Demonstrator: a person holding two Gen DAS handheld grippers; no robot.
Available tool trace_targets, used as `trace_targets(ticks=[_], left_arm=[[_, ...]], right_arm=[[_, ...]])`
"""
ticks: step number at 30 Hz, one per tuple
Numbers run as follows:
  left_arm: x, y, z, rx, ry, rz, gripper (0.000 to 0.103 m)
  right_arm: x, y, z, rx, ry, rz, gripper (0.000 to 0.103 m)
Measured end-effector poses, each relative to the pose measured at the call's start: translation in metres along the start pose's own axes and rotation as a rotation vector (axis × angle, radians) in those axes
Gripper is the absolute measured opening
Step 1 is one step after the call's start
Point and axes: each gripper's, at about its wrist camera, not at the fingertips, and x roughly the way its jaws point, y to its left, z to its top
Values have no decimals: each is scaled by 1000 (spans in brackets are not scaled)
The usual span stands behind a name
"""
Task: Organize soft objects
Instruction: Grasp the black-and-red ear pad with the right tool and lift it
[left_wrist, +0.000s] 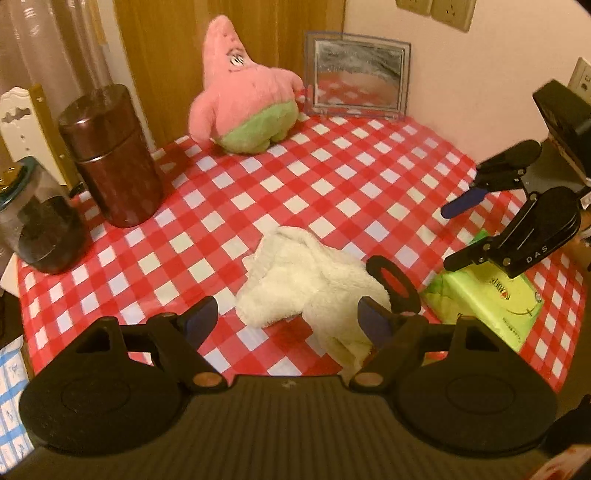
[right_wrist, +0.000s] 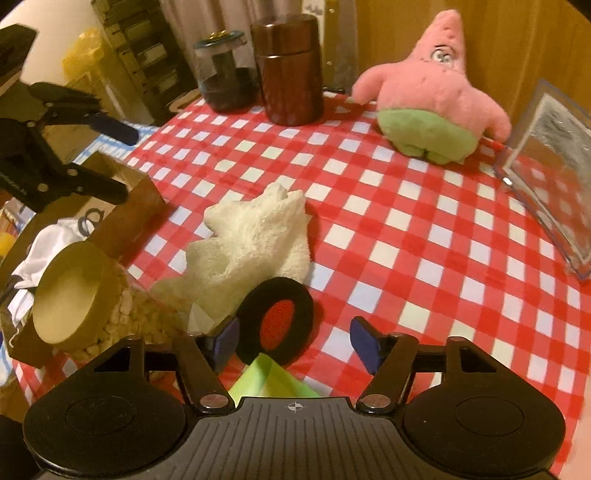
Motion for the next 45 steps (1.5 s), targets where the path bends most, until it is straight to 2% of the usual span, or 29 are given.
trace_targets(ticks=[4, 7, 10, 18, 28, 35, 36, 37, 38, 45], left_arm=[[20, 5, 6, 2, 41, -18, 83], [31, 8, 9, 0, 55, -27, 84], [39, 10, 11, -3, 59, -25, 84], [55, 15, 11, -3, 78, -38, 84], [70, 16, 9, -3, 96, -49, 84], [78, 14, 10, 11, 110, -59, 84], [79, 14, 10, 8, 112, -59, 84], [80, 14, 10, 7, 112, -60, 84], [80, 13, 11, 5, 113, -61, 84], [89, 10, 16, -25, 130, -86, 85]], right_arm=[[17, 1, 5, -30, 50, 25, 75], [34, -5, 10, 12, 101, 85, 80], [49, -10, 15, 52, 146, 110, 83], [80, -20, 23, 114, 224, 150, 85], [106, -22, 19, 103, 291, 124, 85], [110, -23, 17, 92, 297, 138, 84], [109, -23, 16, 91, 293, 136, 81], [107, -24, 16, 88, 283, 130, 69], [108, -21, 17, 88, 279, 125, 68], [86, -33, 15, 126, 203, 107, 67]])
